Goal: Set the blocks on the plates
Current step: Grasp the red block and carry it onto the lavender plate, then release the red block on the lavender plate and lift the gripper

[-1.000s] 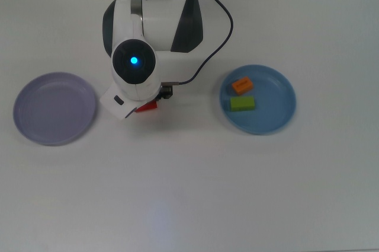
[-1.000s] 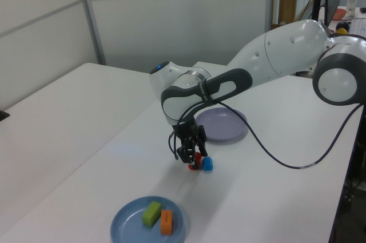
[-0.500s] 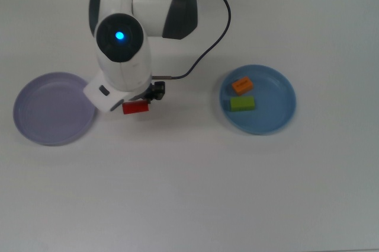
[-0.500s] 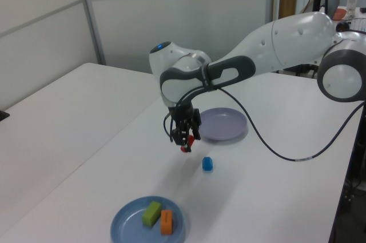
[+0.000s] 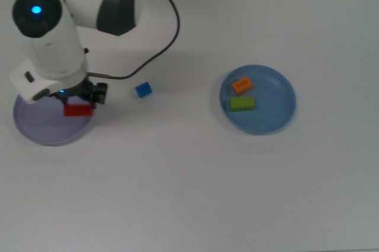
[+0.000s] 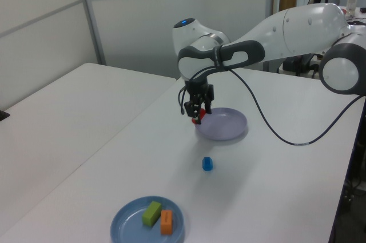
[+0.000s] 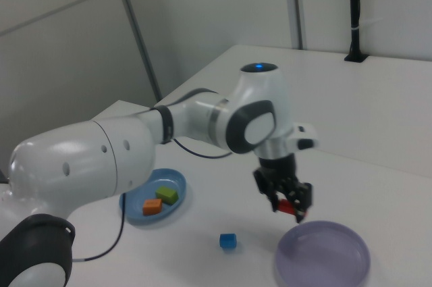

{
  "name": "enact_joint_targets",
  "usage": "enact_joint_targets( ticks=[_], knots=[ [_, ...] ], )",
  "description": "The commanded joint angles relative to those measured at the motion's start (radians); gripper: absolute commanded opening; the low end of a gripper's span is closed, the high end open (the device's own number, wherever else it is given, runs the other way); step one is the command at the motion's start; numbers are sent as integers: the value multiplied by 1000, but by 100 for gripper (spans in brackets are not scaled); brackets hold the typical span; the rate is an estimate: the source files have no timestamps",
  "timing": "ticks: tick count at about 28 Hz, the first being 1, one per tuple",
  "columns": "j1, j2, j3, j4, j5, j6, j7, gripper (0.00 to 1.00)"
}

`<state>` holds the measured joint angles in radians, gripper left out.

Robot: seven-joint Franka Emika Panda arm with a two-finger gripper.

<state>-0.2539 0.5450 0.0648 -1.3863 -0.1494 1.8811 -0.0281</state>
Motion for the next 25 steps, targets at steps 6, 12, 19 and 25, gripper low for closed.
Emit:
enact_joint_targets(
  ticks=[6, 12, 19, 25],
  knots=[
    [1, 44, -99, -51, -19, 73, -53, 10],
    [1, 61, -99, -72, -62, 76, -55, 29],
    [1, 46, -99, -48, -47, 73, -50, 100],
    [7, 9, -89, -48, -45, 61, -49, 100]
  ],
)
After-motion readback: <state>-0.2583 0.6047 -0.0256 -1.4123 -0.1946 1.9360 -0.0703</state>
